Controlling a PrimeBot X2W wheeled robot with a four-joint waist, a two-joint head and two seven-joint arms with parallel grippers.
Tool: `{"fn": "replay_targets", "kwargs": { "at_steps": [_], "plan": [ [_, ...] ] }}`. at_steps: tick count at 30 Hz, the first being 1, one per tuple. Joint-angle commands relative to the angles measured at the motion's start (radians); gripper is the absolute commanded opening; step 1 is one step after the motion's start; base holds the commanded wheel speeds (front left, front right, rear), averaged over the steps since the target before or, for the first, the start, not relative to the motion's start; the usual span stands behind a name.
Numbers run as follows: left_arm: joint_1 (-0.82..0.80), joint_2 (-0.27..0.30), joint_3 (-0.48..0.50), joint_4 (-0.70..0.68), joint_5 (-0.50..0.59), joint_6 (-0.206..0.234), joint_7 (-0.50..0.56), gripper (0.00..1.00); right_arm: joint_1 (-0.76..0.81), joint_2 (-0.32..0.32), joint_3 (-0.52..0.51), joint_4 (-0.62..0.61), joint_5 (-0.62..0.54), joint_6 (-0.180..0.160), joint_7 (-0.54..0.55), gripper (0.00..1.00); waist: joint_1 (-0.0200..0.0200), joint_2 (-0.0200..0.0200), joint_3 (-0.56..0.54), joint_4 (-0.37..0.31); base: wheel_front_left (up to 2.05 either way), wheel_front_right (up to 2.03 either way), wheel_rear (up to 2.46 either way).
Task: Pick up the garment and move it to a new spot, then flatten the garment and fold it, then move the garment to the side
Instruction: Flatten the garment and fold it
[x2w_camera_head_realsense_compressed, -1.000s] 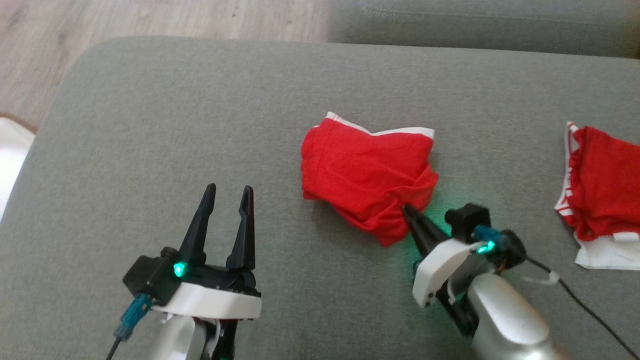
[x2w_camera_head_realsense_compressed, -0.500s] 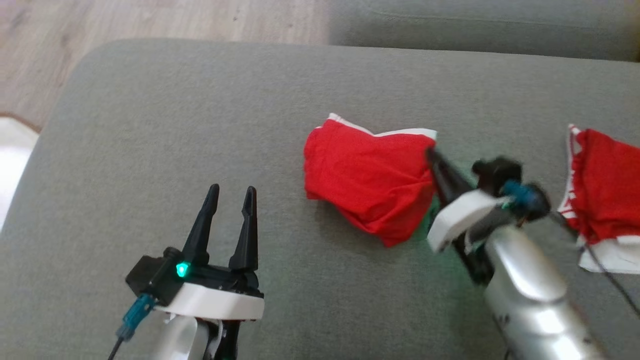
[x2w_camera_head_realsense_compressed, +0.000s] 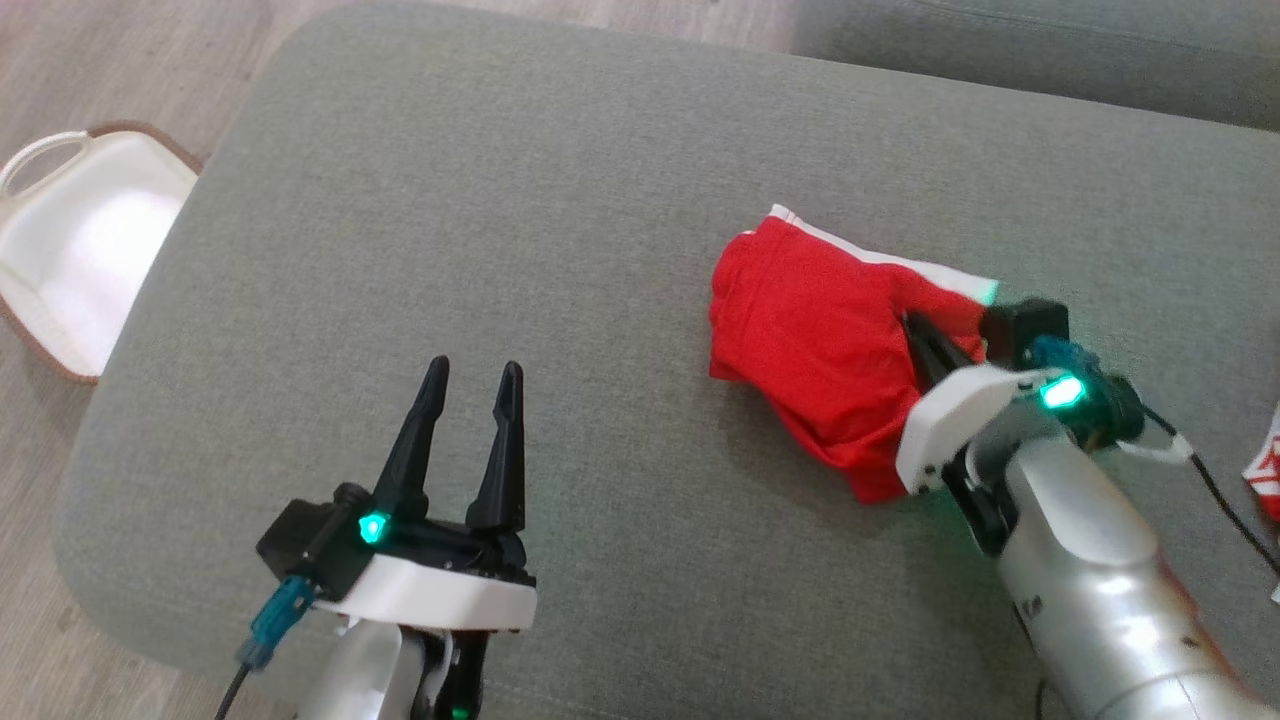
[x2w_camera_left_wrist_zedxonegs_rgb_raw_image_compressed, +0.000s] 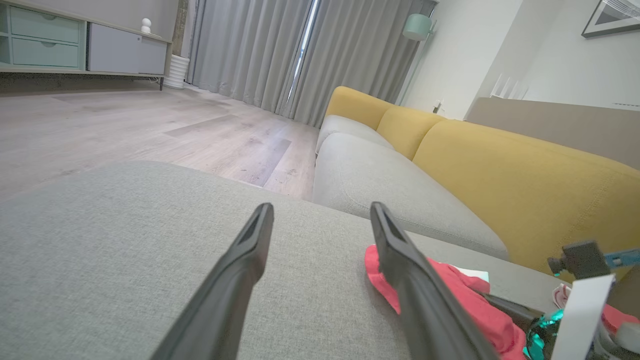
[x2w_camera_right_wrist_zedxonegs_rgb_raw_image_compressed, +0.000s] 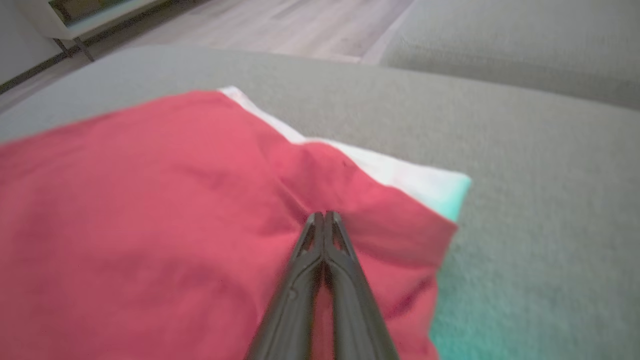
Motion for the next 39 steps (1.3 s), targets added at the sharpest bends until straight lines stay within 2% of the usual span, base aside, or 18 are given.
{"fn": "replay_targets", "kwargs": {
  "at_steps": [1,4,6,9,13,18,23,28,31,33,35,39],
  "plan": [
    [-0.042,0.002,0.031,-0.030,-0.002,0.002,-0.008,1.00,-0.063,0.015,0.033,-0.033,0.002,-0.001,-0.030,0.00,-0.0001,0.0000,-0.001,0.008,0.00,0.00,0.00],
    [-0.041,0.002,0.030,-0.027,-0.001,0.002,-0.008,1.00,-0.081,0.019,0.085,-0.046,0.020,-0.001,-0.080,0.00,-0.0001,0.0000,-0.009,0.017,0.00,0.00,0.00],
    [-0.041,0.002,0.026,-0.026,-0.002,0.002,-0.008,1.00,-0.081,0.021,0.153,-0.071,0.076,-0.001,-0.096,0.00,-0.0001,0.0000,-0.014,0.024,0.00,0.00,0.00],
    [-0.041,0.002,0.020,-0.027,-0.004,0.002,-0.008,1.00,-0.071,0.021,0.270,-0.101,0.160,-0.001,-0.080,0.00,-0.0001,0.0000,-0.016,0.033,0.00,0.00,0.00],
    [-0.043,0.002,0.010,-0.029,-0.008,0.002,-0.008,1.00,-0.057,0.021,0.390,-0.088,0.209,-0.001,-0.048,0.00,-0.0001,0.0000,-0.012,0.046,0.00,0.00,0.00],
    [-0.040,0.002,0.016,-0.030,-0.008,0.002,-0.008,1.00,-0.053,0.021,0.455,-0.031,0.244,-0.001,-0.011,0.00,-0.0001,0.0000,-0.010,0.041,0.00,0.00,0.00],
    [-0.036,0.002,0.031,-0.027,0.003,0.002,-0.008,1.00,-0.064,0.021,0.505,-0.049,0.298,-0.001,-0.038,0.00,-0.0001,0.0000,-0.021,0.000,0.00,0.00,0.00],
    [-0.031,0.002,0.050,-0.036,0.010,0.002,-0.008,1.00,-0.085,0.021,0.488,-0.068,0.322,-0.001,-0.108,0.00,-0.0001,0.0000,-0.036,-0.059,0.00,0.00,0.00],
    [-0.027,0.002,0.068,-0.044,0.021,0.002,-0.008,1.00,-0.099,0.021,0.436,-0.073,0.300,-0.001,-0.153,0.00,-0.0001,0.0000,-0.047,-0.113,0.00,0.00,0.00],
    [-0.028,0.002,0.082,-0.044,0.067,0.002,-0.008,1.00,-0.092,0.021,0.340,-0.093,0.253,-0.001,-0.174,0.00,-0.0001,0.0000,-0.056,-0.164,0.00,0.00,0.00],
    [-0.027,0.002,0.103,-0.051,0.068,0.002,-0.008,1.00,-0.077,0.021,0.261,-0.127,0.198,-0.001,-0.177,0.00,-0.0001,0.0000,-0.056,-0.202,0.00,0.00,0.00],
    [-0.032,0.002,0.122,-0.057,0.068,0.002,-0.008,1.00,0.017,0.020,0.098,-0.272,0.065,-0.001,-0.178,0.00,-0.0001,0.0000,-0.067,-0.254,0.00,0.00,0.00]
  ]
}}
